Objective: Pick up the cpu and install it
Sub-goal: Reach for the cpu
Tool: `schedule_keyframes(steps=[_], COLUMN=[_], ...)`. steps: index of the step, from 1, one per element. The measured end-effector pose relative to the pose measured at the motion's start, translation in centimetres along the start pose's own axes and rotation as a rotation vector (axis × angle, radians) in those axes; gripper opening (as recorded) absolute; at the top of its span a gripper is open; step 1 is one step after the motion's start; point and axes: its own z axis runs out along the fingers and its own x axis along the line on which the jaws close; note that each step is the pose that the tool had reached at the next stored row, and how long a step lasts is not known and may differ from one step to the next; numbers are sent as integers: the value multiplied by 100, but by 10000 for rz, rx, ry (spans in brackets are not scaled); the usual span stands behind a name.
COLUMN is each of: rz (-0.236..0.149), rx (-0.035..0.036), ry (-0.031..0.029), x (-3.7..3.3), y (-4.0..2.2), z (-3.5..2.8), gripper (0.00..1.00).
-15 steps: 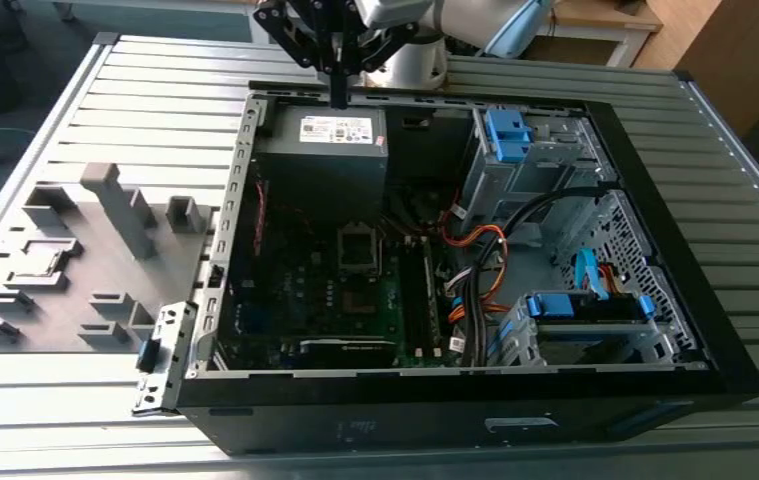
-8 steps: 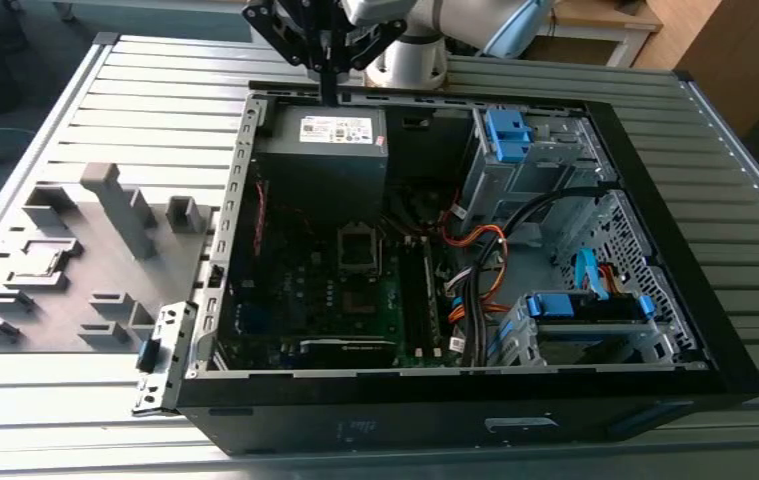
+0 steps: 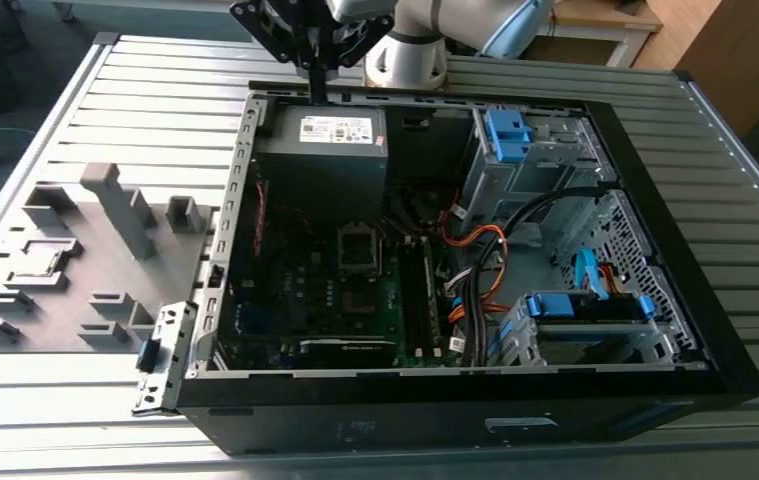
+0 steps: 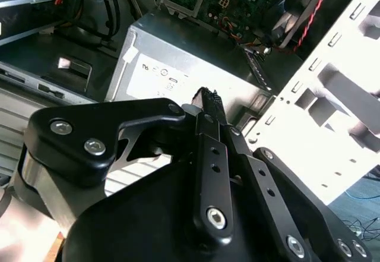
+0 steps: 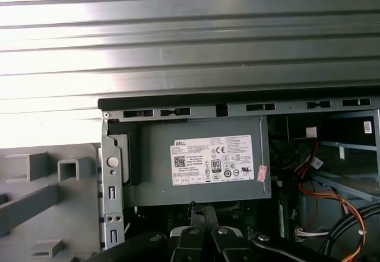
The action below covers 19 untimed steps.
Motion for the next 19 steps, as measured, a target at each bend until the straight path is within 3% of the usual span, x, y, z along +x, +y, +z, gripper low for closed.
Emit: schedule_keyframes(steps=[12, 19], rz=[0, -1], rx=[0, -2], ry=[0, -1], x=[26, 120], y=[0, 4], z=[0, 8], gripper=[11, 11])
